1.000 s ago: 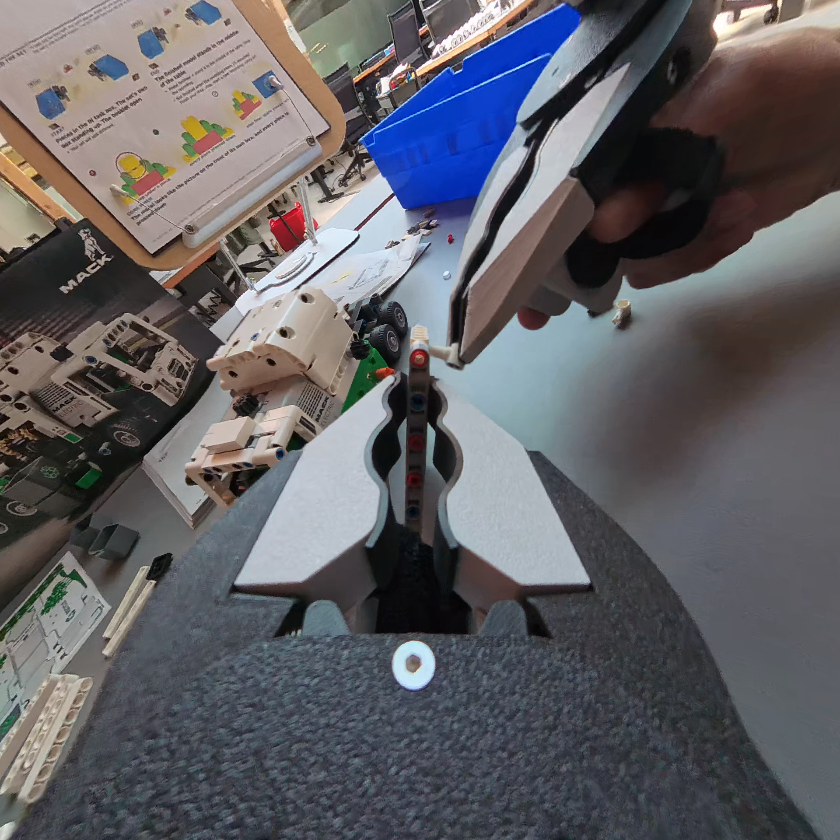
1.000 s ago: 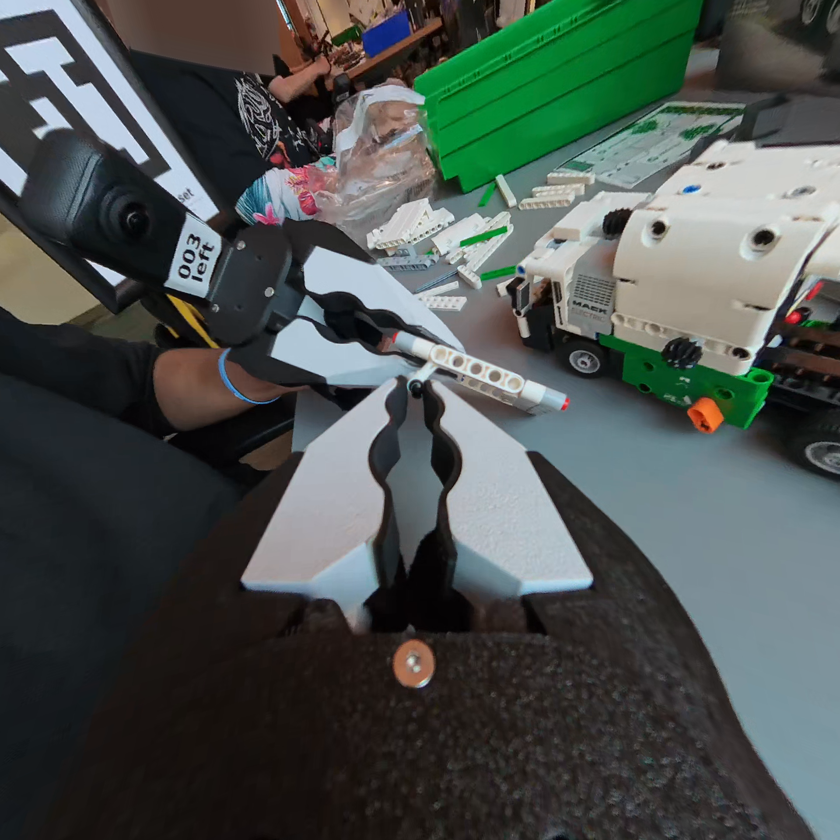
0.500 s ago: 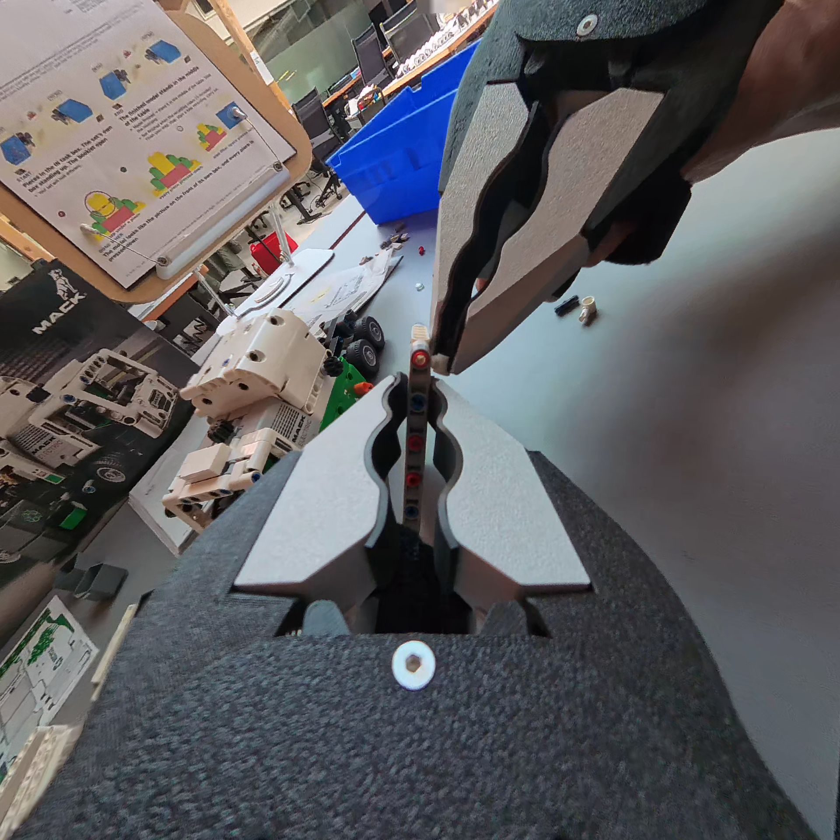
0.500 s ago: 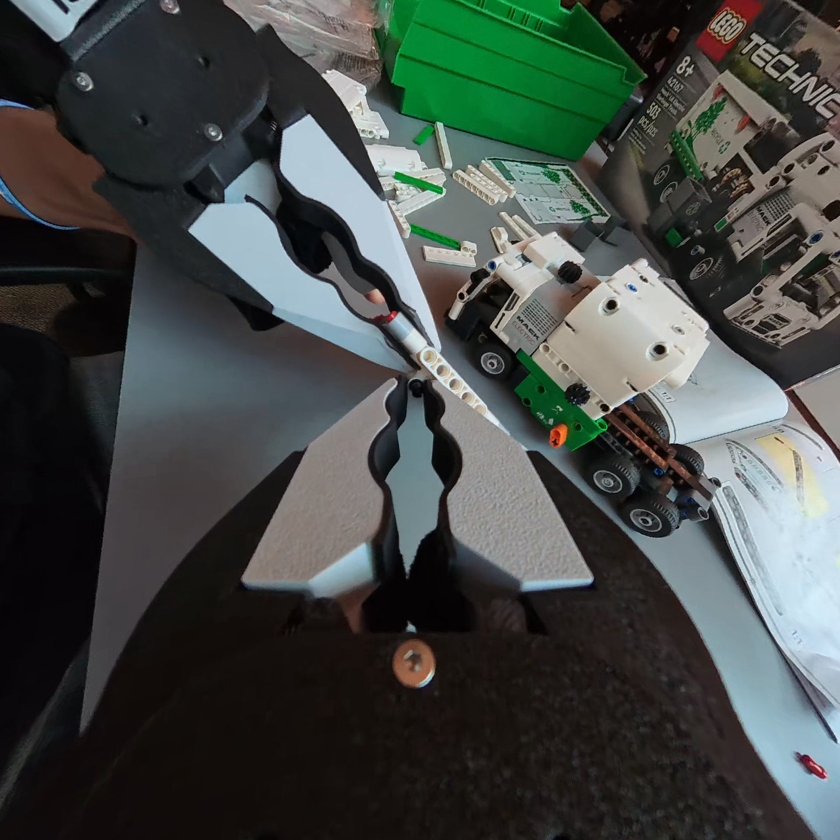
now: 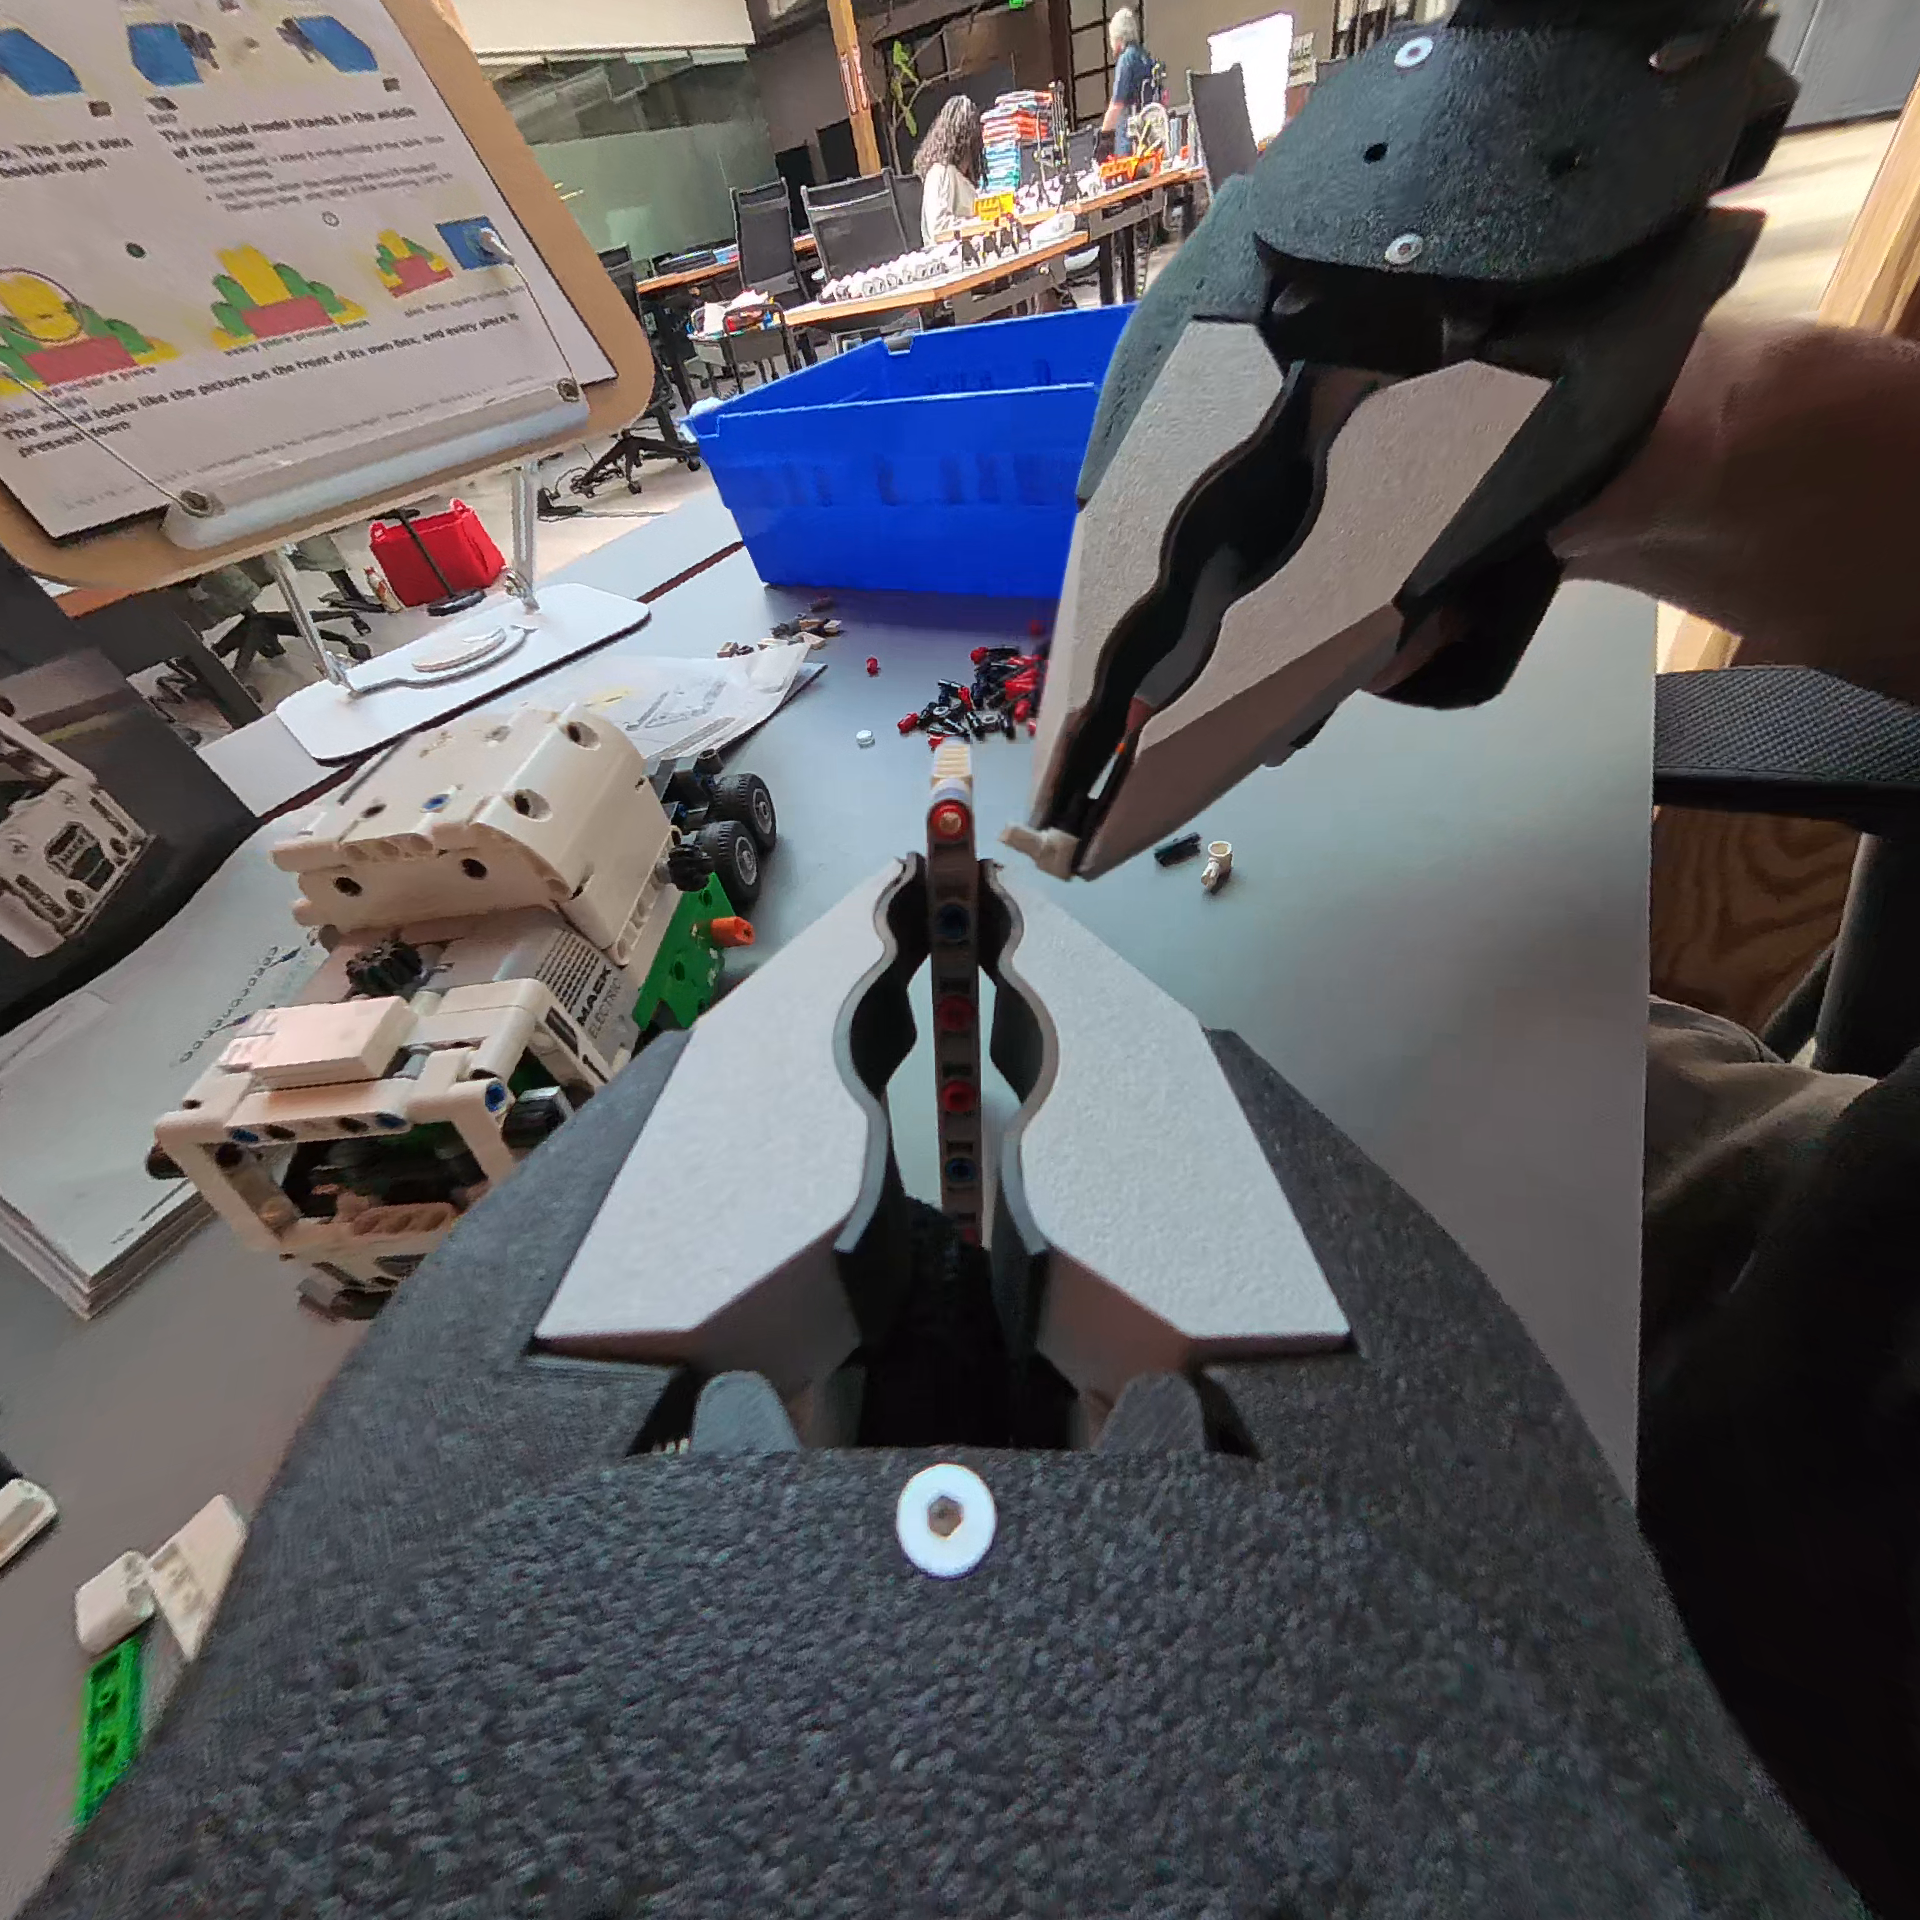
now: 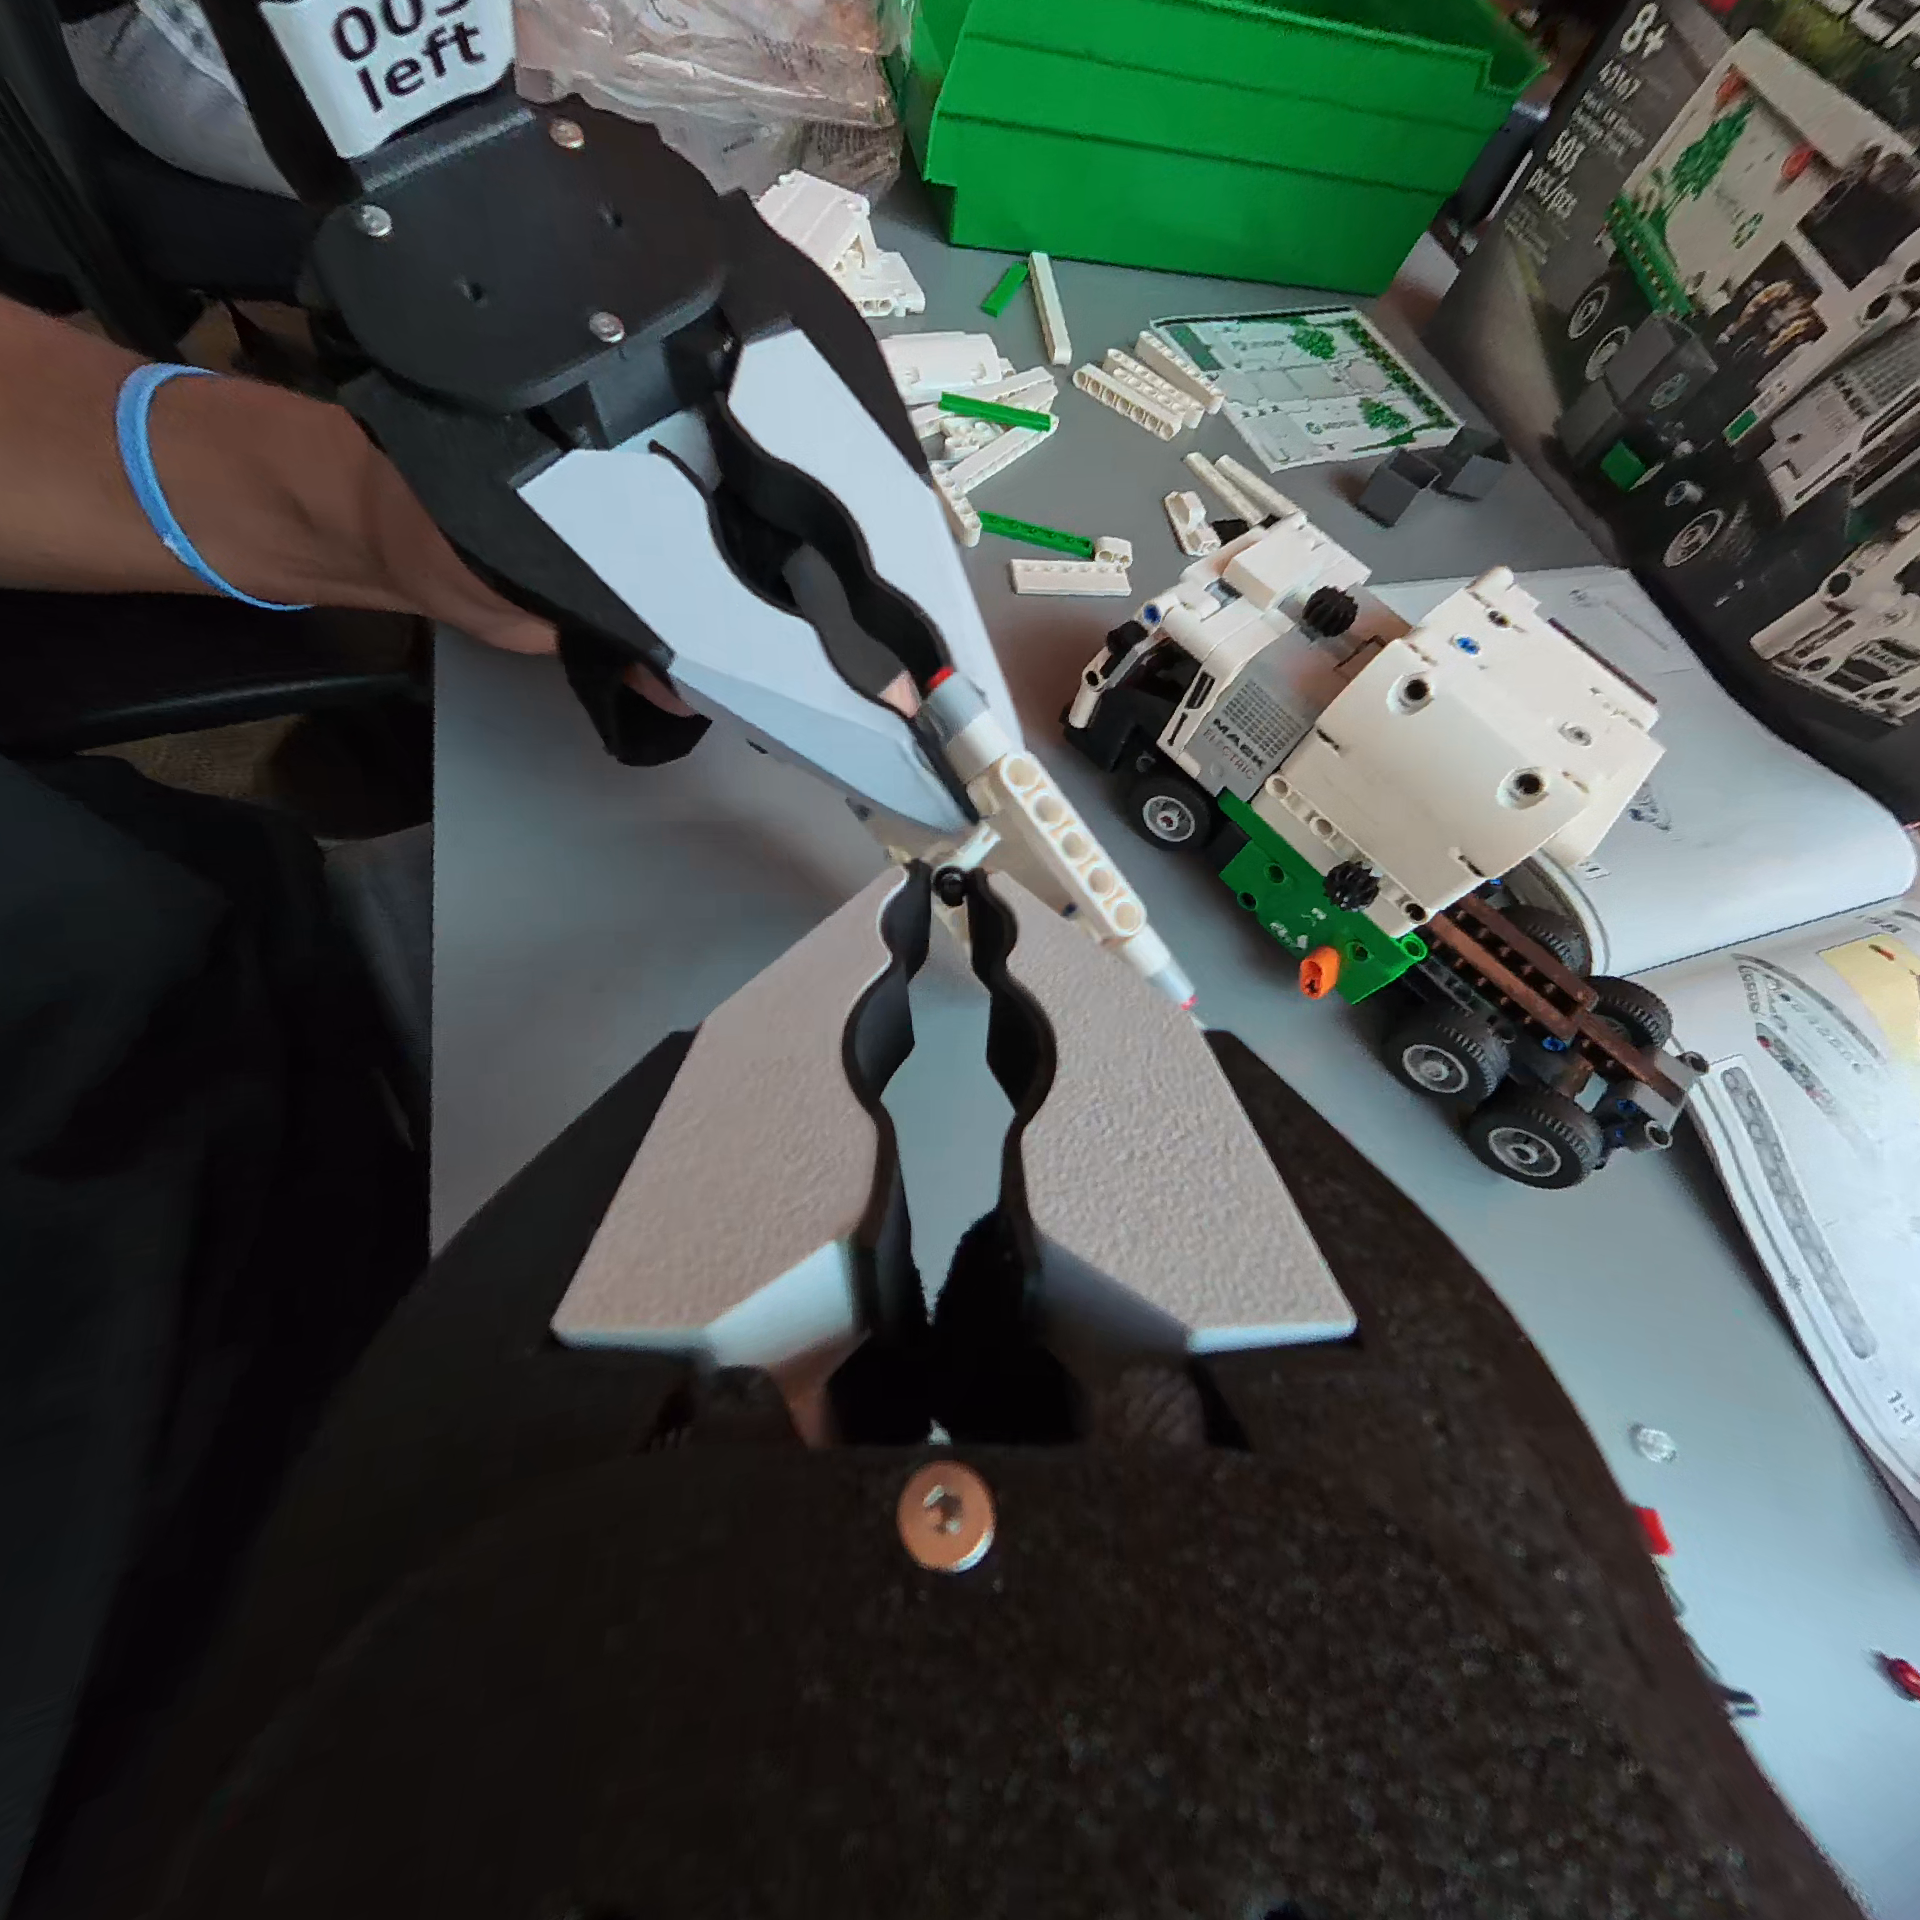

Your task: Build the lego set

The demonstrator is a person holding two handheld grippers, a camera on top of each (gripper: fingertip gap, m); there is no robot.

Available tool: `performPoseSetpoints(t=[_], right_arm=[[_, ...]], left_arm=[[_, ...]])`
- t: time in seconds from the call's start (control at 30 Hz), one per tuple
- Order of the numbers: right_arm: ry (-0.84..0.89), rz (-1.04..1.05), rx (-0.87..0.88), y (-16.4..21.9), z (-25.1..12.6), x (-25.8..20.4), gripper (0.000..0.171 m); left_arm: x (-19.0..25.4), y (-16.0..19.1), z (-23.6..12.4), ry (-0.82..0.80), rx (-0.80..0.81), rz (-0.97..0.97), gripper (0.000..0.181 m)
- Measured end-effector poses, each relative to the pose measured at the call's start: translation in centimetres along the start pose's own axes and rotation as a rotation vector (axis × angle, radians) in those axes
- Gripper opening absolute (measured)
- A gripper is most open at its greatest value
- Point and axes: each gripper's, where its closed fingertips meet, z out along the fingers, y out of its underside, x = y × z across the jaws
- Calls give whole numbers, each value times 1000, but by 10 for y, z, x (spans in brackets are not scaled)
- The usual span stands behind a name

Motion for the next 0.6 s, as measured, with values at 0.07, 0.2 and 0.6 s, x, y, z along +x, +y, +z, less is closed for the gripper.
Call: performPoseSetpoints(t=[0.07,0.2,0.6], right_arm=[[-22,21,14,-4,-2,-4,6],[-26,61,-10,-1,-3,-1,6],[-128,96,-92,15,-2,-9,6]], left_arm=[[-1,1,1,-2,-5,-8,6],[3,5,4,-17,-37,53,6],[10,8,7,-20,-56,159,6]])
